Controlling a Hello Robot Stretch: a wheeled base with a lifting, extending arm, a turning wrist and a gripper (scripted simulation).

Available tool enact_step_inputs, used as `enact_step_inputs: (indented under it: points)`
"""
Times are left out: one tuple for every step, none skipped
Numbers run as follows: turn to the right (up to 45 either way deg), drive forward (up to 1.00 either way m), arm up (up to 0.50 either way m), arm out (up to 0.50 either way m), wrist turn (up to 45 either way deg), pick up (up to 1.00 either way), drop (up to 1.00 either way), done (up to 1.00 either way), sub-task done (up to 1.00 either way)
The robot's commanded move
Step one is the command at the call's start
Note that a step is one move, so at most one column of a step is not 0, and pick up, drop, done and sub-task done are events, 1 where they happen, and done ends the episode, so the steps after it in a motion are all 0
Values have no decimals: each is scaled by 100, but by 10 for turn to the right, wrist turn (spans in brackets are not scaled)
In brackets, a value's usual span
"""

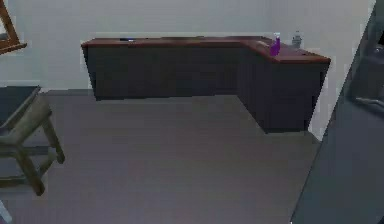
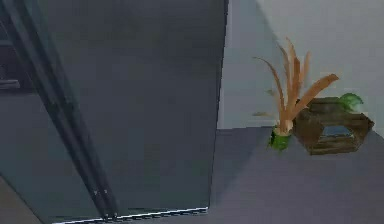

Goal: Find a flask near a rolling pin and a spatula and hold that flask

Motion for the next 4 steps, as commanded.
enact_step_inputs:
  points:
    - [0,100,0,0,0,0,0,0,0]
    - [0,10,0,0,0,0,0,0,0]
    - [360,0,0,0,0,0,0,0,0]
    - [0,70,0,0,0,0,0,0,0]
